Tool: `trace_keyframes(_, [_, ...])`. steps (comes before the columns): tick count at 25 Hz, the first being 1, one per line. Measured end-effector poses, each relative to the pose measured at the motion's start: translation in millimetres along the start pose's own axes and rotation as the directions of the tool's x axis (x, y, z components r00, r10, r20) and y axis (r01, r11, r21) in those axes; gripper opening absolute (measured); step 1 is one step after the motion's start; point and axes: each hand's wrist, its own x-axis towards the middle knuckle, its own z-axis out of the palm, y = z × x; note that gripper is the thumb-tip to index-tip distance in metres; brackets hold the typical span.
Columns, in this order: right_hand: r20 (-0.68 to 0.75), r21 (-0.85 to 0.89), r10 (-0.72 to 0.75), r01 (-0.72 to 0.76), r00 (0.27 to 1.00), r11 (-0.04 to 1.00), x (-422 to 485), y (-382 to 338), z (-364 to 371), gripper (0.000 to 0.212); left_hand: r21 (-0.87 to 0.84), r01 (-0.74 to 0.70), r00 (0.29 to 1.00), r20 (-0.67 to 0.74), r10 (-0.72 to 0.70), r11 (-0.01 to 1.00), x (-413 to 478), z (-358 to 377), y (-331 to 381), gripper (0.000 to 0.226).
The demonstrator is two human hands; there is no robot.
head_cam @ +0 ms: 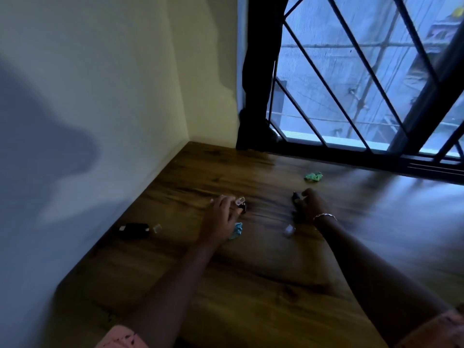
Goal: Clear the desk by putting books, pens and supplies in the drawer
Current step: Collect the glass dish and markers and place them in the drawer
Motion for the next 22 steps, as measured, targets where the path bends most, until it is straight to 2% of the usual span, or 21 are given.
trace_keyframes(2, [-0.007,-0.030,-0.015,0.015,1.000,0.999,8.4,-2.3,6.4,0.034,-0.001,-0.014,1.000,-0.027,0.014,1.000,5.5,-0.3,-4.1,0.037])
trace_keyframes(5, [-0.031,-0.053,-0.021,0.019,0.999,0.998,11.9,-2.7,13.7,0.029,-0.012,-0.046,0.998,-0.034,0.046,0.999,9.0,-0.3,-0.4,0.039])
trace_keyframes(8, [-0.023,0.163,0.105,-0.100,0.994,0.982,12.0,2.9,14.2,0.024,-0.056,-0.119,0.993,-0.025,0.118,0.991,19.2,4.5,12.1,0.046])
trace_keyframes(11, [-0.043,0.363,0.151,-0.125,0.988,0.923,1.7,9.0,7.8,0.028,-0.198,-0.145,0.987,0.034,0.154,0.970,28.3,14.1,42.7,0.026])
trace_keyframes(15, [-0.019,0.542,0.075,-0.053,0.997,0.839,-41.3,3.7,-13.1,0.028,-0.432,0.000,0.973,0.209,0.100,0.902,29.8,35.5,91.5,0.027])
trace_keyframes(18, [0.018,0.652,0.089,-0.079,0.996,0.754,-74.5,7.3,-30.5,0.026,-0.560,0.129,0.967,0.253,0.021,0.818,19.5,52.1,113.0,0.023])
trace_keyframes(22, [0.022,0.649,0.097,-0.088,0.995,0.756,-98.7,26.8,-40.5,0.025,-0.647,0.296,0.923,0.382,-0.037,0.703,2.8,63.5,131.8,0.016])
